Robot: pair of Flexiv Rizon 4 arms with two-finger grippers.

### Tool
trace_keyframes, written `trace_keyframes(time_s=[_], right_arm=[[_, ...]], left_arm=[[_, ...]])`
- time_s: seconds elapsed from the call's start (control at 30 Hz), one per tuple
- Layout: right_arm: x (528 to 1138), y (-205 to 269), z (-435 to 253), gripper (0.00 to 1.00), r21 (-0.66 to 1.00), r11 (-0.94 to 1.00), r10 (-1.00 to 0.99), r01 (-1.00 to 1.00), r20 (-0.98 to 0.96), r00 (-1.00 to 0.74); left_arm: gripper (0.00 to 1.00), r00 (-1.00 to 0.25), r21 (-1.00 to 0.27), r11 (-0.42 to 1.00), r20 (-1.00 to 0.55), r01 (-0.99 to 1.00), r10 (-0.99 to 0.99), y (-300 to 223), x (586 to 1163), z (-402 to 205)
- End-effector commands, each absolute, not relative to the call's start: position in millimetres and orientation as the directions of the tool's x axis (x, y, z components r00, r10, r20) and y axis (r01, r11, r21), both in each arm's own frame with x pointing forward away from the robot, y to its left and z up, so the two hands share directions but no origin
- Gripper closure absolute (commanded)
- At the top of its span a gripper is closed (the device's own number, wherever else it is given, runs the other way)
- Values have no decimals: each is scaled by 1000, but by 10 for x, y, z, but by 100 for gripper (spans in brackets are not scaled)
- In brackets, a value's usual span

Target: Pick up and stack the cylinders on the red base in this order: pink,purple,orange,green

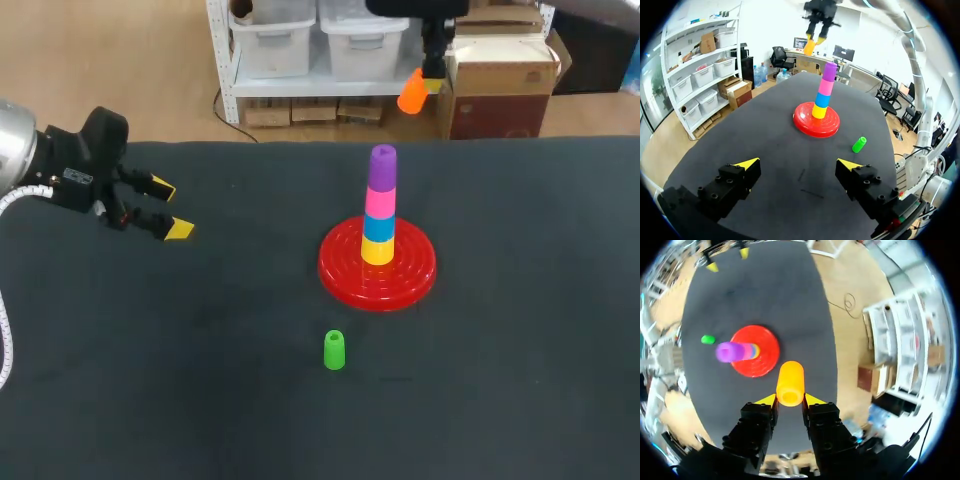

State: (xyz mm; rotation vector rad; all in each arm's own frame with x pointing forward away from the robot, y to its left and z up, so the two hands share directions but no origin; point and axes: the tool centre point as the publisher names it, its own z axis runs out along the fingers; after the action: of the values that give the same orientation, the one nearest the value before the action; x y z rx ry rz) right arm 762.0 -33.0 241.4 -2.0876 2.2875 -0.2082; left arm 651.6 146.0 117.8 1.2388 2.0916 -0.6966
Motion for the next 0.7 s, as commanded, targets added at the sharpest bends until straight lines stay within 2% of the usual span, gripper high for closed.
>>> trace_keyframes(time_s=[0.03,0.3,0.7], right_arm=[[7234,-157,2606,100,-248,-43,-993,-968,119,13],[7076,43,2546,100,-167,-206,-957,-964,242,162],[7043,113,2419,100,-52,-275,-922,-960,296,248]], left_arm=[[0,-380,-132,425,-723,895,577,1464,6516,1174],[0,-380,-132,425,-723,895,577,1464,6516,1174],[0,-380,-132,425,-723,895,577,1464,6516,1174]])
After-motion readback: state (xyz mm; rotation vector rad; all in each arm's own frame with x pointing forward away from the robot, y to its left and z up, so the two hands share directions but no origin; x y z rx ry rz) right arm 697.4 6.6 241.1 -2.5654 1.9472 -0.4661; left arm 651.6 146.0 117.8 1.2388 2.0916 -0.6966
